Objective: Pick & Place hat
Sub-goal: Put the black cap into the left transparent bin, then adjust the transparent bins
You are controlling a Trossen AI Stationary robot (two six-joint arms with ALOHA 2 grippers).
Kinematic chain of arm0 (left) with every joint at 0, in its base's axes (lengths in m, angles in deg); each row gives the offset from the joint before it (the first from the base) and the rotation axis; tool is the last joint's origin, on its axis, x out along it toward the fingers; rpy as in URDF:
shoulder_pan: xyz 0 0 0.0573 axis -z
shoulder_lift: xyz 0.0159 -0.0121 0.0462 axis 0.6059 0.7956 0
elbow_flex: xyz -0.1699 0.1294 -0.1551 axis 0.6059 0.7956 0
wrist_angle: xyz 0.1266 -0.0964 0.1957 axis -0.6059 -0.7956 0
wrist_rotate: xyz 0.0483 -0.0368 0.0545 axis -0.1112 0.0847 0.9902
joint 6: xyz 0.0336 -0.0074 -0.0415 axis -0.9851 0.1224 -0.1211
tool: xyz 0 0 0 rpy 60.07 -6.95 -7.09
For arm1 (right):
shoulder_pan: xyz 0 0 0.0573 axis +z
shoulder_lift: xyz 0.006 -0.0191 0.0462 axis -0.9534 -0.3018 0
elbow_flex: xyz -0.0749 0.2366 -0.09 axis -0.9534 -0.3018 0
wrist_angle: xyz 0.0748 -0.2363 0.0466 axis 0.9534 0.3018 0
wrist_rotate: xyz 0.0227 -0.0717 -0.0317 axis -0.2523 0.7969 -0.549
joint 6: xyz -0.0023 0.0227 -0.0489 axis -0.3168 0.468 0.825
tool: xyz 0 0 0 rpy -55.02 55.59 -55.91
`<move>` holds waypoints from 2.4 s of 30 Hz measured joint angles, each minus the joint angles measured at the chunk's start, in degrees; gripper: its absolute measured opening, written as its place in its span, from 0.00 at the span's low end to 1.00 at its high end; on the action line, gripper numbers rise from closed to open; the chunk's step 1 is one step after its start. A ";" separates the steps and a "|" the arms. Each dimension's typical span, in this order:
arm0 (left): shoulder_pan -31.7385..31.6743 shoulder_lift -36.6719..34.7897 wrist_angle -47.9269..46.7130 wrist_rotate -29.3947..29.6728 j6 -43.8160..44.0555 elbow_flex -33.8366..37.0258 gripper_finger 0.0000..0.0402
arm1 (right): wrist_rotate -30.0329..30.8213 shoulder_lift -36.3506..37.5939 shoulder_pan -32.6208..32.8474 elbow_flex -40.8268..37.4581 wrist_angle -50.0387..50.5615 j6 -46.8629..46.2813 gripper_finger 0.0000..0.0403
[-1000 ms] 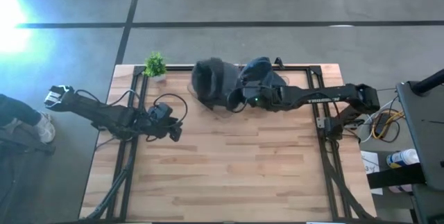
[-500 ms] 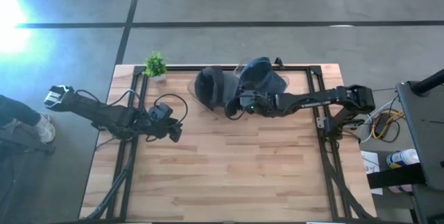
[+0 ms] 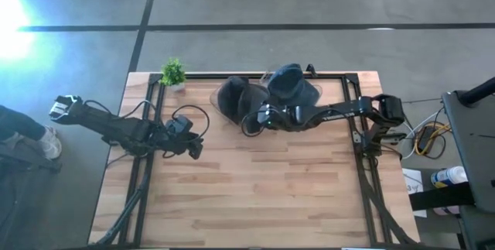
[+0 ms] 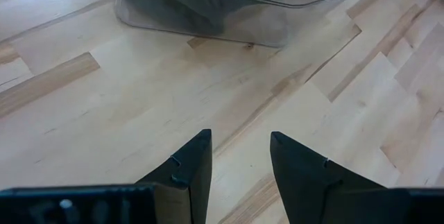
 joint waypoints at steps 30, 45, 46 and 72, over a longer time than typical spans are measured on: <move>0.04 0.00 -0.17 0.16 -0.26 0.10 0.35 | -3.35 6.00 2.51 7.09 27.43 8.77 0.50; -0.06 7.30 9.25 -2.72 2.94 0.11 0.35 | 0.28 19.92 4.90 6.98 43.40 3.02 0.50; -0.11 8.80 10.06 -3.48 3.50 0.11 0.35 | 1.83 20.65 4.42 6.96 48.06 -0.60 0.50; -14.69 23.94 11.85 -0.24 22.47 -0.18 0.35 | -7.94 5.69 -49.71 4.55 36.68 25.01 0.32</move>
